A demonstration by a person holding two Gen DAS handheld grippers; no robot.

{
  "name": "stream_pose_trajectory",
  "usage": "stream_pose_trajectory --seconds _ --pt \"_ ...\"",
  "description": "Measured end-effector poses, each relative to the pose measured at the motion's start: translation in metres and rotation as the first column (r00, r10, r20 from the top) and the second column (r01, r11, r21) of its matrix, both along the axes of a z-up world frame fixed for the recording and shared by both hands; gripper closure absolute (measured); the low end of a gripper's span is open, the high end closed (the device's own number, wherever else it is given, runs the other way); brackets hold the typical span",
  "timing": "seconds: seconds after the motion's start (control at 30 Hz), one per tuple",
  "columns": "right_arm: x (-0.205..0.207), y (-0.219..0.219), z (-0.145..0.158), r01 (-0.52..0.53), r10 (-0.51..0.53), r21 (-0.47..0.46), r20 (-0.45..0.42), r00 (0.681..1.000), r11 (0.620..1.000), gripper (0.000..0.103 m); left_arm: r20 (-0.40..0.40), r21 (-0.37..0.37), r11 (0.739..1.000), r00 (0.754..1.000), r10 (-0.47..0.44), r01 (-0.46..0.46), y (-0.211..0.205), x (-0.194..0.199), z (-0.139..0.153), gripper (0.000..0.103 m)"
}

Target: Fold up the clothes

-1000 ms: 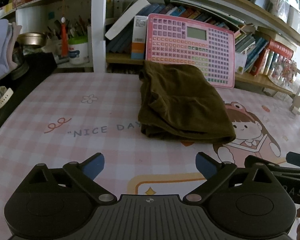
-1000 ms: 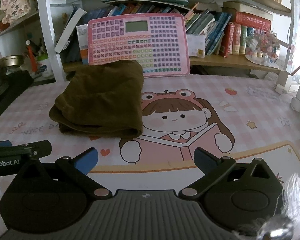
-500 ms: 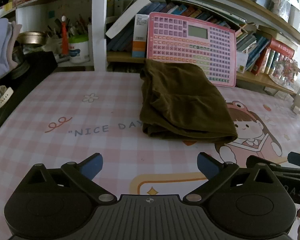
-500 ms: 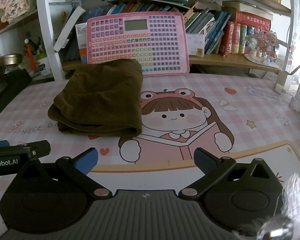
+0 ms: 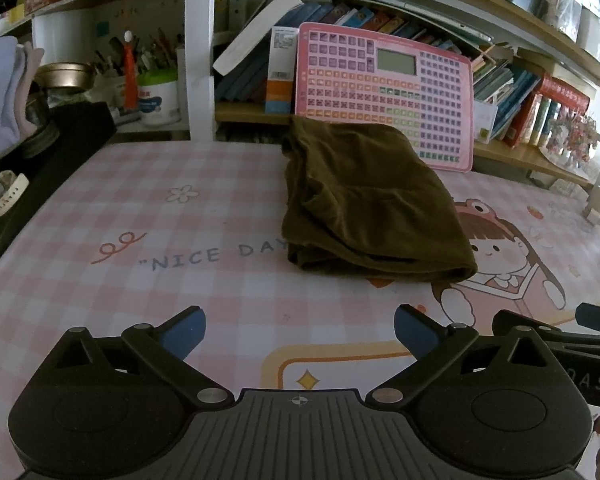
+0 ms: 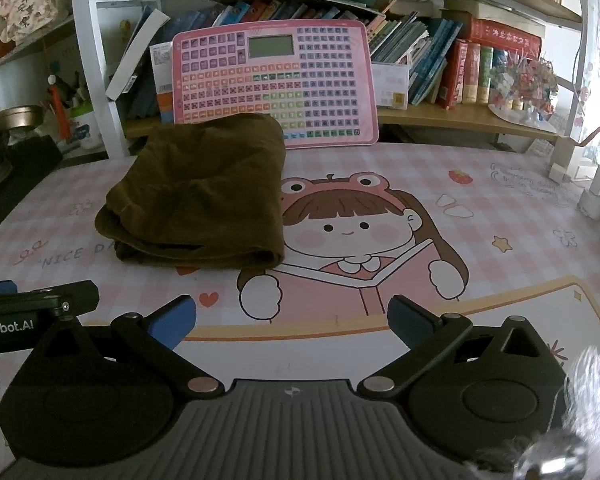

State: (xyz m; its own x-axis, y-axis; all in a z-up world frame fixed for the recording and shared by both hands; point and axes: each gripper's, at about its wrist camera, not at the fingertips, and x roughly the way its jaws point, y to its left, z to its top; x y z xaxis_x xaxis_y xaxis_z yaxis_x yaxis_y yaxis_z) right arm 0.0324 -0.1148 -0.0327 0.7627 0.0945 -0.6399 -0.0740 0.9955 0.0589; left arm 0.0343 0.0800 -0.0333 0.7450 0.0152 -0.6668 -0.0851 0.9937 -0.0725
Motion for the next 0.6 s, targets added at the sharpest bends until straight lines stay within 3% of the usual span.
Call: stream_pose_trajectory --seconds 0.6 --pt "-0.0005 -0.0004 -0.0003 0.008 -0.008 -0.001 -0.008 1.0 1.0 0.0 -0.007 -0.005 1.0 1.0 -0.003 0.003 0.001 -0.0006 -0.0008 0.0"
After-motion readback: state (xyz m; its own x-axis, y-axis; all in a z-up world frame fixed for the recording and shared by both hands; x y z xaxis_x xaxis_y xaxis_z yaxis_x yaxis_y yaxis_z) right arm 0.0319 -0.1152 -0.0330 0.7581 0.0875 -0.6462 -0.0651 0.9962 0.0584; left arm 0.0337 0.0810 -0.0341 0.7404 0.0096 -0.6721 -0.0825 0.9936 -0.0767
